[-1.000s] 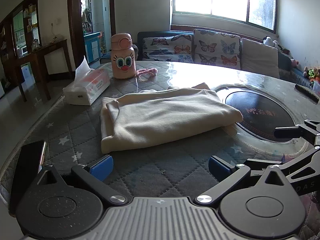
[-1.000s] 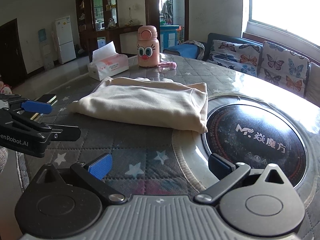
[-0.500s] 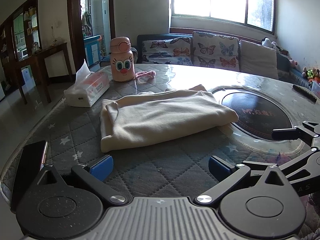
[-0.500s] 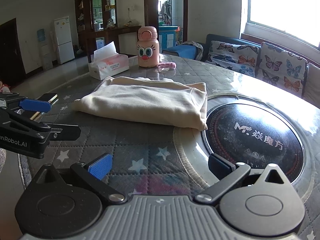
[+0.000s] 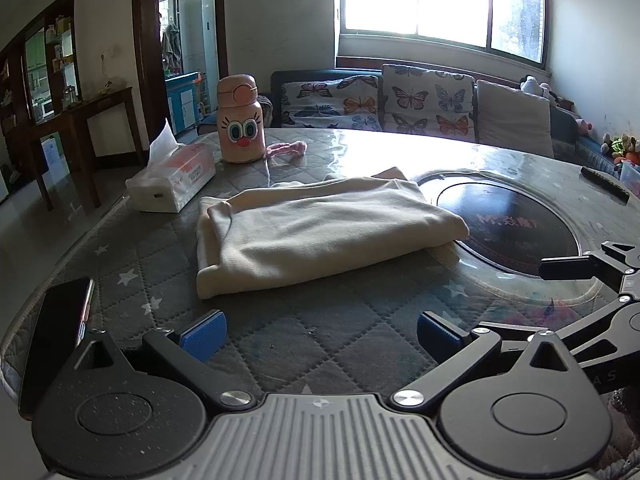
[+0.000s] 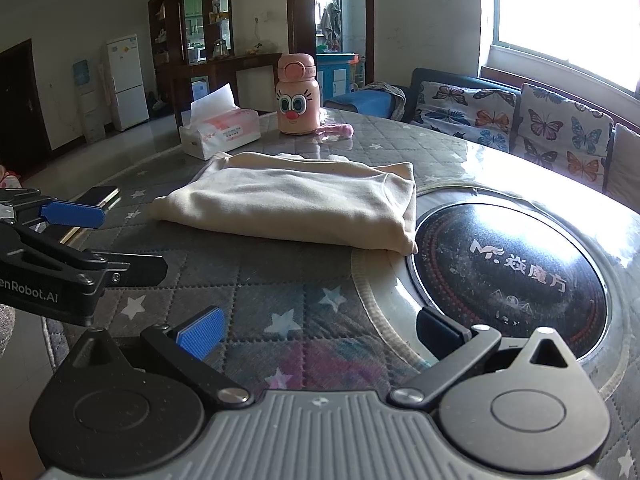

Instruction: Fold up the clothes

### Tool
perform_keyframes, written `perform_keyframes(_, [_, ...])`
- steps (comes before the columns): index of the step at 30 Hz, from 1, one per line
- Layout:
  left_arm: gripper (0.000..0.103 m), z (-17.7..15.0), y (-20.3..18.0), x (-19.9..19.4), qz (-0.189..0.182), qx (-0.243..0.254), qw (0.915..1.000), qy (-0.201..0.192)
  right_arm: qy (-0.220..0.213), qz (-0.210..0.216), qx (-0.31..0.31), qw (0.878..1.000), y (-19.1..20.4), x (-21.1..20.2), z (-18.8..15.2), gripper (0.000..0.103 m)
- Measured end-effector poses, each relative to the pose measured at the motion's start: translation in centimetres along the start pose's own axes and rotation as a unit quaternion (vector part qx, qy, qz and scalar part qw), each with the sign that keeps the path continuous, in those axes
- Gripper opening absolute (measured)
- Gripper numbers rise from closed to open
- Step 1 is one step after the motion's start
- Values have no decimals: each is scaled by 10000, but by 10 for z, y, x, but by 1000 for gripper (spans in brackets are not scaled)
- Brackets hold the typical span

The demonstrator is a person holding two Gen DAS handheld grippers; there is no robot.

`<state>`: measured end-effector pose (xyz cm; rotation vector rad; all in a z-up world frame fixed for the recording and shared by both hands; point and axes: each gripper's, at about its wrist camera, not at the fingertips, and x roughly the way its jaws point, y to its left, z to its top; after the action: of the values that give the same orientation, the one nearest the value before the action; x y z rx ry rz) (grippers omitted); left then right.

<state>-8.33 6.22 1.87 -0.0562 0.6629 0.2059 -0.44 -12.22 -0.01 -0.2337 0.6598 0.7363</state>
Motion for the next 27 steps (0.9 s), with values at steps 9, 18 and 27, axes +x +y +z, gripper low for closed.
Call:
perform_keyframes(9, [103, -2, -2, -1, -7, 12, 10000, -17, -13, 17, -31, 10000, 3, -2, -2, 103])
perform_keyframes(18, [103, -4, -2, 1, 20, 2, 10000, 18, 4, 42, -47, 10000, 4, -1, -4, 103])
perform_keyframes(27, [103, -5, -4, 4, 25, 6, 10000, 28, 42, 67, -24, 10000, 2, 3, -6, 103])
